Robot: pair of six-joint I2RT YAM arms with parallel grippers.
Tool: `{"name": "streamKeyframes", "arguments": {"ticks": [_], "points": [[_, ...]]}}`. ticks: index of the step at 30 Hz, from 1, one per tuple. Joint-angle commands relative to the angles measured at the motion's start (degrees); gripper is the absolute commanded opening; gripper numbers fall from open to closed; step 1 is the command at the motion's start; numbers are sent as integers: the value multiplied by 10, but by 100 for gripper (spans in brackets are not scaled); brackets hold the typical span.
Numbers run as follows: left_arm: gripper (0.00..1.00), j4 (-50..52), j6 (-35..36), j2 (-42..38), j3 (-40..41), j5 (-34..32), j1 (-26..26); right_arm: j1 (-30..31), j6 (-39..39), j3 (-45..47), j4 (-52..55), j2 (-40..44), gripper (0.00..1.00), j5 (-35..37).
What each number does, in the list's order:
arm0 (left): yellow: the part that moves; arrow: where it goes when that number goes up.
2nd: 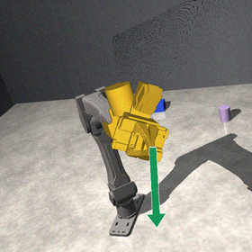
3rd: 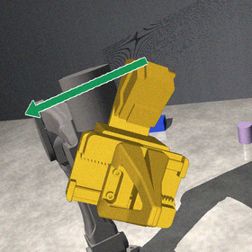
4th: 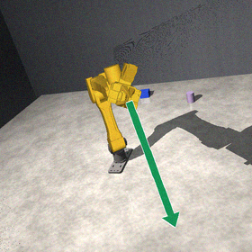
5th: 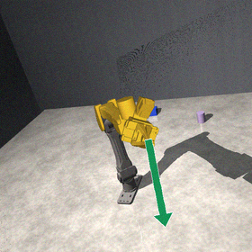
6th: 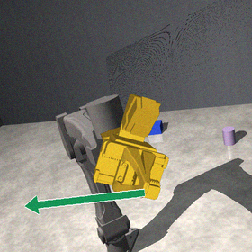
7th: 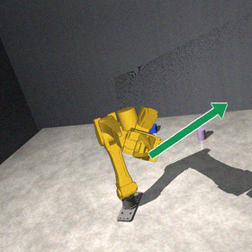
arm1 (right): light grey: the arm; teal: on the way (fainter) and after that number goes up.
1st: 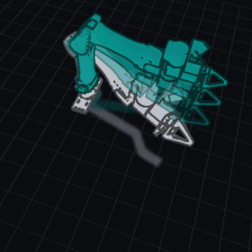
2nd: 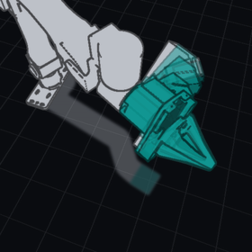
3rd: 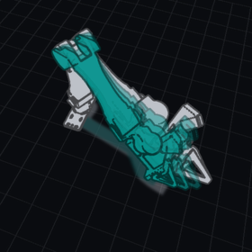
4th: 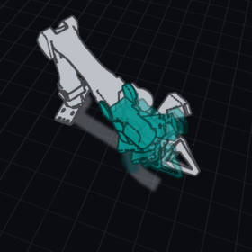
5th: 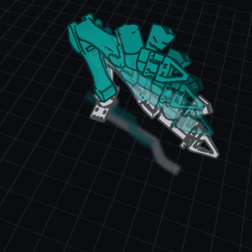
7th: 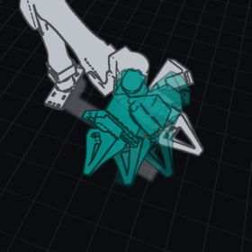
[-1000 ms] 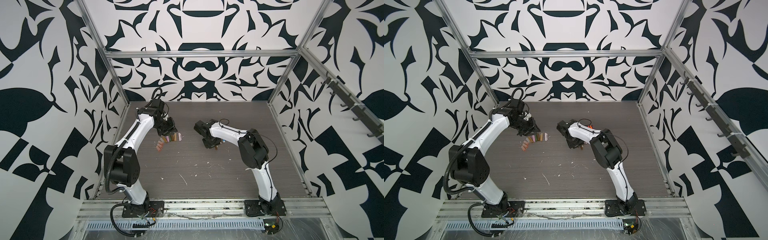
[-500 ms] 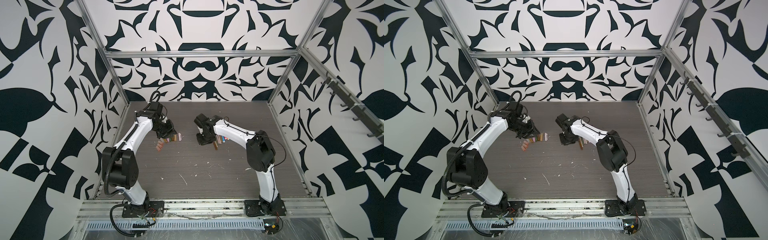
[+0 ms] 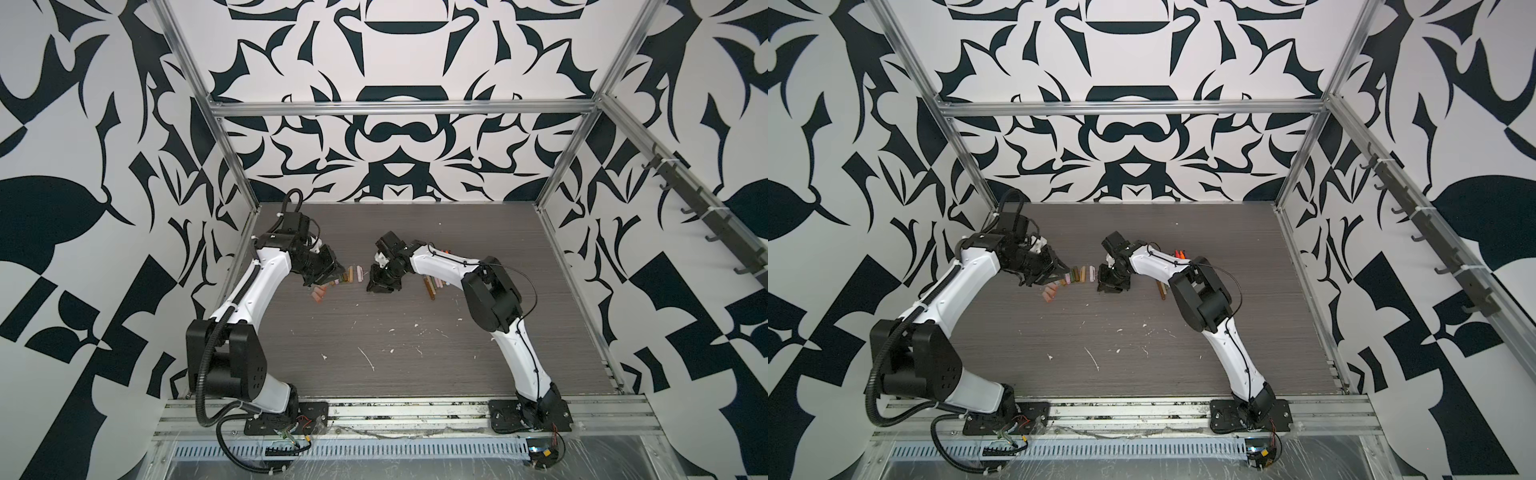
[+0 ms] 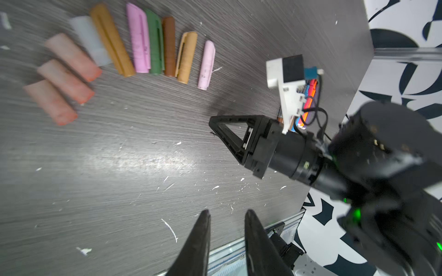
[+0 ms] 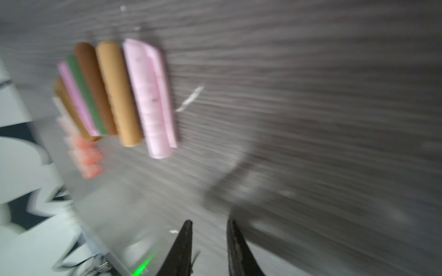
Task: Remove pen caps from pens
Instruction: Move the pen cap to the center of the table.
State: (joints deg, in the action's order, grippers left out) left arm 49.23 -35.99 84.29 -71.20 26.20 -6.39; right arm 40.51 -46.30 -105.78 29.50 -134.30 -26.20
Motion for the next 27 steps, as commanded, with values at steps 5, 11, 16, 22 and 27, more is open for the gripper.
{"name": "streamKeyframes", "arguments": {"ticks": [5, 11, 16, 22, 27], "points": [[28, -10, 9, -74, 35, 7, 42, -16, -59, -69, -40, -53, 28, -38], [28, -23, -2, -141, 59, -8, 64, -18, -80, -112, -49, -100, 28, -54], [28, -37, -11, -174, 73, -27, 70, -18, -99, -134, -64, -123, 27, -61], [28, -71, -51, -204, 112, -29, 71, -18, -109, -165, -60, -146, 26, -70], [32, -97, -70, -200, 132, -32, 71, -23, -101, -154, -71, -135, 29, -76]]}}
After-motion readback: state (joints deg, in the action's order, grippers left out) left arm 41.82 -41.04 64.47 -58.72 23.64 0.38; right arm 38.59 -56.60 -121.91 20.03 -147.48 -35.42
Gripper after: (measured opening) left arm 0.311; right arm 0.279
